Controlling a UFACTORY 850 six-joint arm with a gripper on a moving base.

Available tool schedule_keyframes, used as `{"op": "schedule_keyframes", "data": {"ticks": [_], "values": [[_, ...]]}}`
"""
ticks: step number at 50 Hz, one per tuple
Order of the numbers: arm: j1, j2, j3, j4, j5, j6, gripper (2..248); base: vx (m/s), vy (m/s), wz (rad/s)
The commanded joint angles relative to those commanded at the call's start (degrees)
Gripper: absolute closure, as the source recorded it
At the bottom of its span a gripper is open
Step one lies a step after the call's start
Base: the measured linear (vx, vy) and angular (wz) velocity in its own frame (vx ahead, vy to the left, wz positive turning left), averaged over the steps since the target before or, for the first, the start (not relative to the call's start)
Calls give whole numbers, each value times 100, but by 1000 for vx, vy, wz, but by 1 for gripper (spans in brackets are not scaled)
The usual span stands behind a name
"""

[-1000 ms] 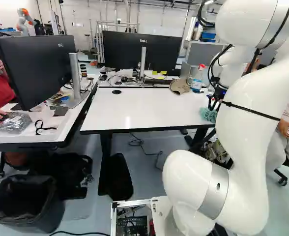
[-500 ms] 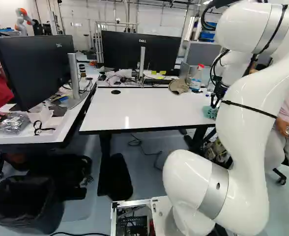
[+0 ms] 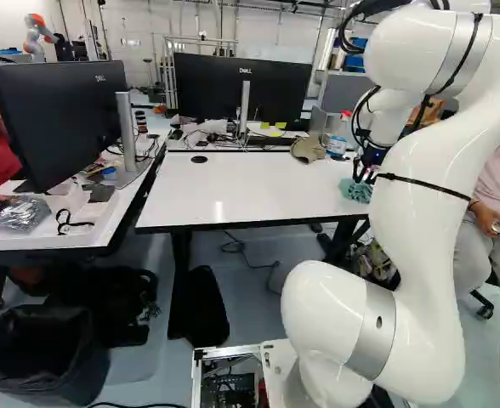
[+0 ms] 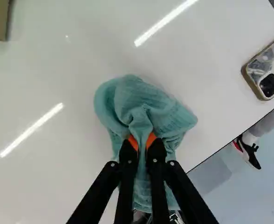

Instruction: Clean the table with the green towel

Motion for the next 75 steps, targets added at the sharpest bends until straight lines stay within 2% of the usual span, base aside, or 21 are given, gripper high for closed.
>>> {"op": "schedule_keyframes", "data": {"ticks": [18,31,46,64,75], "values": [[209,331,446,0,0,0,212,0,0,0],[236,606,809,0,0,0,212,0,0,0],[236,634,824,0,0,0,212,0,0,0],[241,927,895,0,0,0,212,0,0,0],[383,1111,922,0,0,0,212,0,0,0]]}}
